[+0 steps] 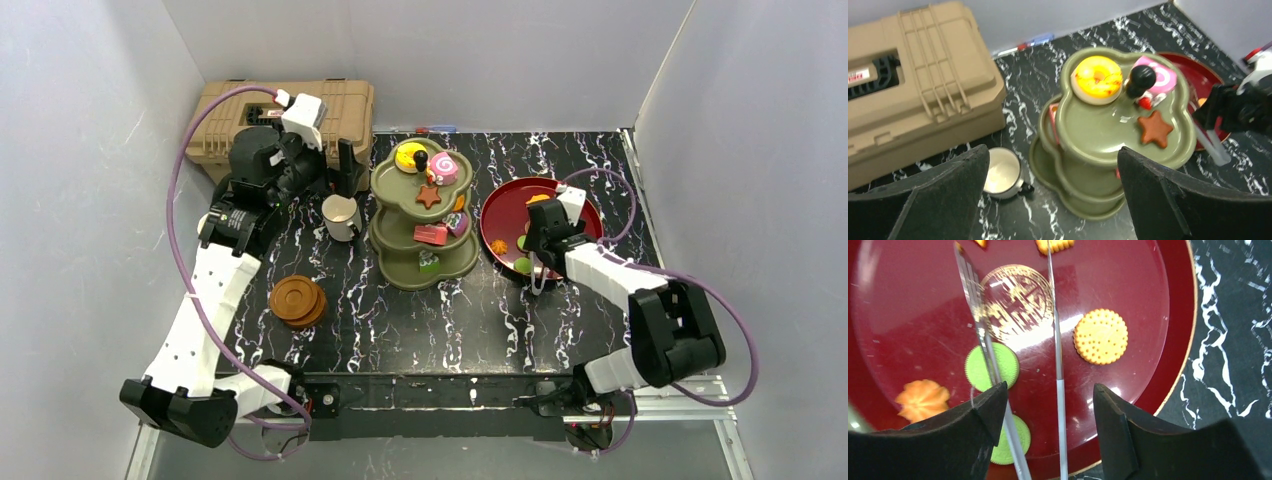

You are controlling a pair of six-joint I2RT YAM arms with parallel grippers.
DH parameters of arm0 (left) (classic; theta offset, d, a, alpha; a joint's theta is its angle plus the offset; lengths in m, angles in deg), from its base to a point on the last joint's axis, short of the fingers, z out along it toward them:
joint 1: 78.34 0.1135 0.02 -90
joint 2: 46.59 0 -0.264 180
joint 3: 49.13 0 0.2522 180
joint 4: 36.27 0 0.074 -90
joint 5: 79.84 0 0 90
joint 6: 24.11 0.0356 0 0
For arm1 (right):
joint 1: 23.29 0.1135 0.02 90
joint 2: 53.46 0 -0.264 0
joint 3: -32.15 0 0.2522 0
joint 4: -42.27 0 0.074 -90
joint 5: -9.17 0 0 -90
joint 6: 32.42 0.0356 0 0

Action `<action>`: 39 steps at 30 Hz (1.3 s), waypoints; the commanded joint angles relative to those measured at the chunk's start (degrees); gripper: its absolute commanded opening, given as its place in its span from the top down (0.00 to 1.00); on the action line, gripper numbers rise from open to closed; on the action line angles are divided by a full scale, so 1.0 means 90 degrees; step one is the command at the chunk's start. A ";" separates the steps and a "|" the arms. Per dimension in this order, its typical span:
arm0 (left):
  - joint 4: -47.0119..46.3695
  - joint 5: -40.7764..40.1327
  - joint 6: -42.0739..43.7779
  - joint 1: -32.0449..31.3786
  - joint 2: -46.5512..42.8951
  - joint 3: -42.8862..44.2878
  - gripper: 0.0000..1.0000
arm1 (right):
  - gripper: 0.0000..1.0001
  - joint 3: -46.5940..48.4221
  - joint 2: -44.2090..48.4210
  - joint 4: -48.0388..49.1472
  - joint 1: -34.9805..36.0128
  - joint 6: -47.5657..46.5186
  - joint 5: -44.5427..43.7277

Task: Serve the afternoon tea
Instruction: Place the clamp on the tray, then move the tray at the center of the board.

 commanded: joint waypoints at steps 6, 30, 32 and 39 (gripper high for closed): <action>0.1241 0.0951 0.0550 0.0841 0.0064 0.0088 0.02 | 0.49 0.0213 0.1637 -0.0640 0.0885 0.0432 0.0396; 0.2673 0.2480 0.2656 0.3280 0.0228 -0.0074 0.02 | 0.99 -0.0528 -0.0008 0.0049 0.0135 0.0977 0.1590; 0.2806 0.2534 0.2986 0.3513 0.0346 -0.0148 0.02 | 0.99 -0.0319 -0.0072 0.0086 0.0088 0.0814 0.1623; 0.3273 0.2977 0.3518 0.3803 0.0390 -0.0434 0.02 | 0.81 0.0883 0.0461 -0.0601 0.0110 0.0287 0.2032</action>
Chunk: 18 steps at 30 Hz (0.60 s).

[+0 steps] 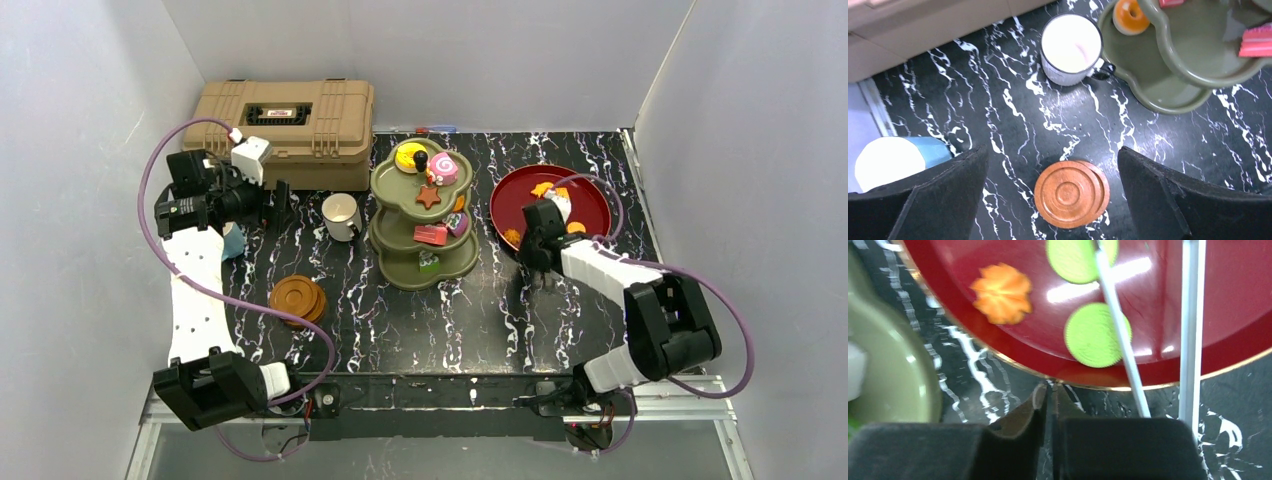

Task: Serve the afternoon tea
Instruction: Move the tray at the center of the board.

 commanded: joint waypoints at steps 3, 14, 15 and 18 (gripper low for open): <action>0.0646 0.0578 0.0580 0.0053 -0.0165 -0.0205 0.02 | 0.56 0.1815 0.1390 -0.0891 0.0056 -0.0917 0.0233; 0.0480 0.0854 -0.0079 0.0058 -0.0139 -0.0162 0.02 | 0.02 0.5795 0.0265 -0.1849 0.1614 -0.2112 0.1066; 0.0460 0.0826 -0.0135 0.0064 -0.0151 -0.0120 0.02 | 0.02 0.6126 0.0033 -0.1902 0.1887 -0.2259 0.1036; 0.0501 0.0828 -0.0270 0.0067 -0.0104 0.0020 0.02 | 0.02 0.6872 -0.0630 -0.1993 0.2478 -0.2621 0.1059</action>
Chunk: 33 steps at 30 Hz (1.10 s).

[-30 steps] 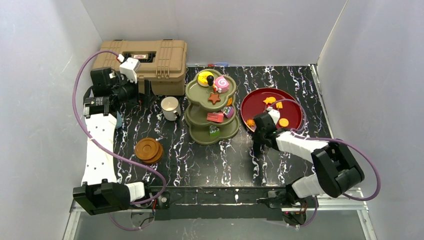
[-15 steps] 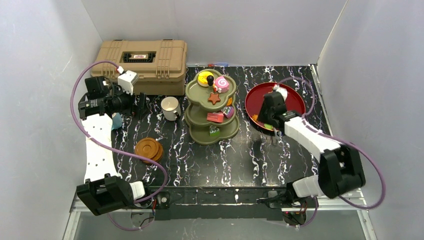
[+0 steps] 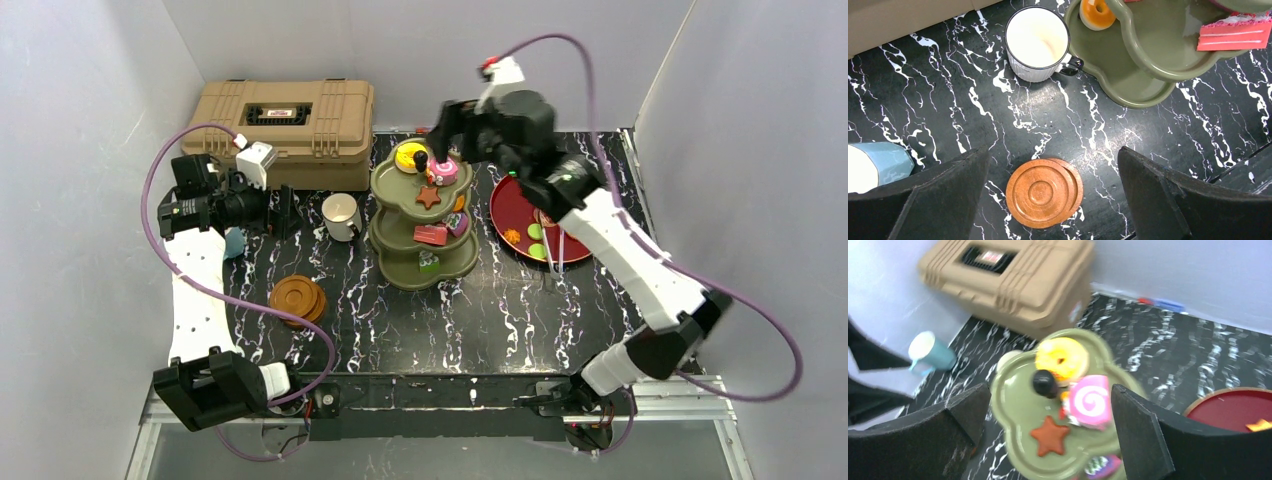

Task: Serve the afternoon tea
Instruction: Move the tray at the center of the board, then move the desert table to the center of the board.

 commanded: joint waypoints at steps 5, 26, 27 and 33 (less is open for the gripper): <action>0.0098 0.0263 -0.0429 0.0035 -0.0043 0.0322 0.02 | 0.21 0.1077 -0.1437 -0.0419 0.1013 -0.0975 0.0195; 0.0045 0.0316 -0.0535 0.0039 -0.0226 0.0318 0.02 | 0.55 0.0977 -0.1951 0.0042 0.1262 -0.1585 -0.0665; 0.0044 0.0327 -0.0540 0.0038 -0.0230 0.0313 0.02 | 0.60 0.0933 -0.1940 0.0124 0.1262 -0.1614 -0.0700; 0.0058 0.0339 -0.0510 0.0035 -0.0279 0.0326 0.02 | 0.98 0.0695 -0.1892 0.0591 0.1253 -0.1813 -0.0926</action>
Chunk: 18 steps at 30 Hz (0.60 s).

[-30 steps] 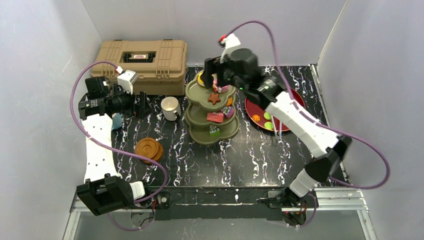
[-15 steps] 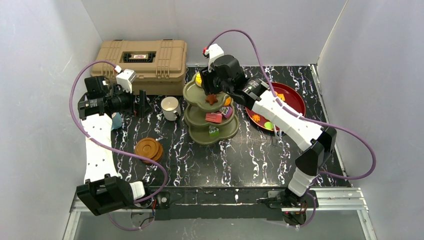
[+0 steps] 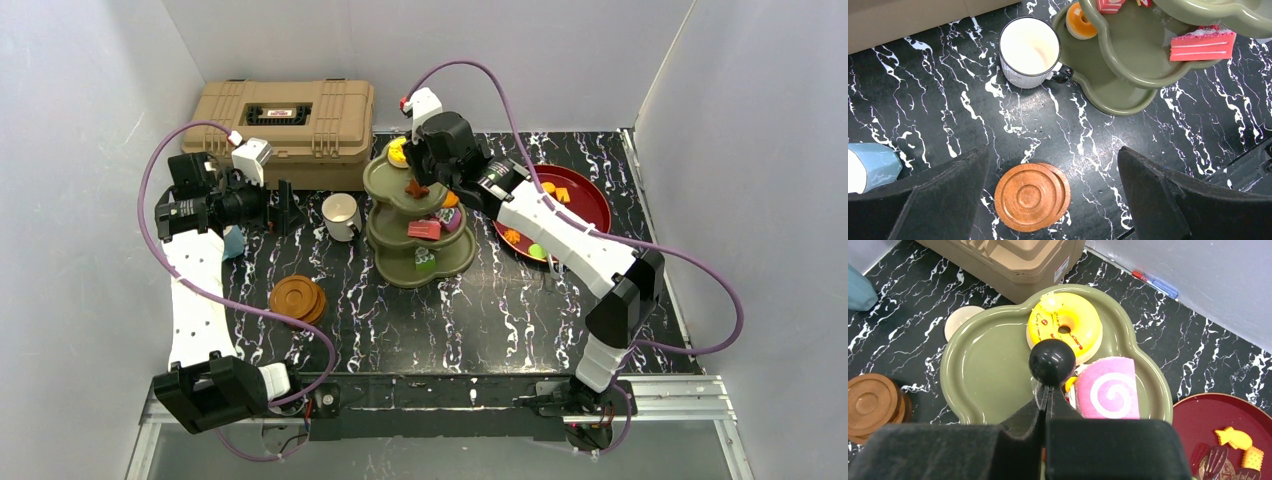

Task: Serve the afternoon tea
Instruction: Move the desert table to the center of the board.

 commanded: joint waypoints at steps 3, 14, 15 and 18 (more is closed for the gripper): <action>0.0085 0.0173 0.0074 0.0036 -0.0292 0.0167 0.02 | 0.99 -0.0145 0.0123 0.0985 0.0038 -0.0349 -0.0332; 0.0111 0.0195 0.0107 0.0036 -0.0345 0.0128 0.02 | 0.48 -0.0643 0.0282 0.1459 0.0028 -0.0147 -0.0261; 0.0108 0.0188 0.0113 0.0041 -0.0359 0.0127 0.02 | 0.50 -0.0634 0.0246 0.1488 0.0028 -0.0132 -0.0271; 0.0108 0.0159 0.0121 0.0038 -0.0397 0.0110 0.02 | 0.60 -0.0626 0.0206 0.1609 0.0028 -0.0120 -0.0337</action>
